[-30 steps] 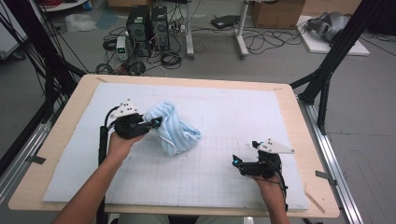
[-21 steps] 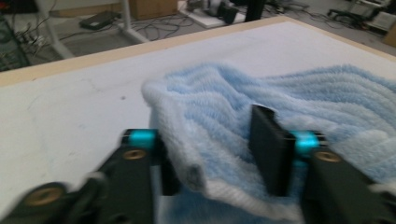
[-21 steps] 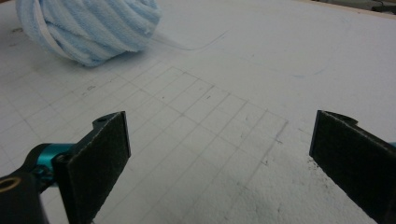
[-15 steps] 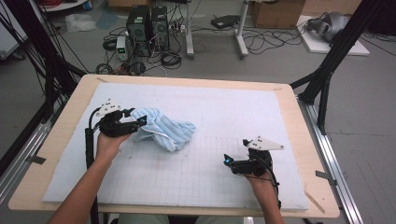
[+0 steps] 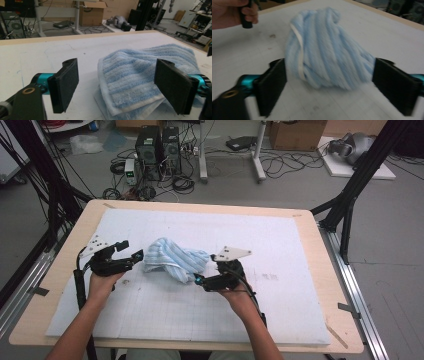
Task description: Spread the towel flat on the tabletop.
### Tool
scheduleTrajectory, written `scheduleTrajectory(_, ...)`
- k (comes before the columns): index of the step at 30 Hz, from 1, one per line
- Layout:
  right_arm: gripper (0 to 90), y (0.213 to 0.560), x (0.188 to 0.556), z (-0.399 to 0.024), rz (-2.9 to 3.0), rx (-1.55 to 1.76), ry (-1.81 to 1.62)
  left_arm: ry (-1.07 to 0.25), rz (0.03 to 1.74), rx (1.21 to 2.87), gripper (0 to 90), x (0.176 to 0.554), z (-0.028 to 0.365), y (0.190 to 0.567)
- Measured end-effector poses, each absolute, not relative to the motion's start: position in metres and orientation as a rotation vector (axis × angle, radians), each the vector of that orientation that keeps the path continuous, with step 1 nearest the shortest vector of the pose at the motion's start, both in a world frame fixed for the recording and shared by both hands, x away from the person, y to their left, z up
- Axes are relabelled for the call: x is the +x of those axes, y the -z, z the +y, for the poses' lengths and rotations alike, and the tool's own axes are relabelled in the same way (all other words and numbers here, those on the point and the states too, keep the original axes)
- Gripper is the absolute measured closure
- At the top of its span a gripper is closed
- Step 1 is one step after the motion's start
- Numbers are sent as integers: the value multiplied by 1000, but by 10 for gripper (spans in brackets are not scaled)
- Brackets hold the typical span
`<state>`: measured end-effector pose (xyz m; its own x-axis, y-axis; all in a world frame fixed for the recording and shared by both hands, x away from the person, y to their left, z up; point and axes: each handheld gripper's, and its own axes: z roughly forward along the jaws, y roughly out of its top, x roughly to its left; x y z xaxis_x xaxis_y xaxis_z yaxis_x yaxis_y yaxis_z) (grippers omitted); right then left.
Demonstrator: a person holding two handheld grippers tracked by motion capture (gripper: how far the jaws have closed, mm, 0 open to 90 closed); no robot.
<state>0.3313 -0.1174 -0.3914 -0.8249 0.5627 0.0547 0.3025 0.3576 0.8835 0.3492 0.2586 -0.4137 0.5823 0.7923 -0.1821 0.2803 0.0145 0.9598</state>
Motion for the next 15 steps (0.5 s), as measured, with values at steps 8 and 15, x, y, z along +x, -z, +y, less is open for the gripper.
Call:
scheduleTrajectory(8,468,391,342,-71,2469,591,-1435,-524,954,1578,227,347,266,419)
scheduleTrajectory(15,794,401,352,-52,2519,575,-1272,-527,947,1579,244,347,266,420)
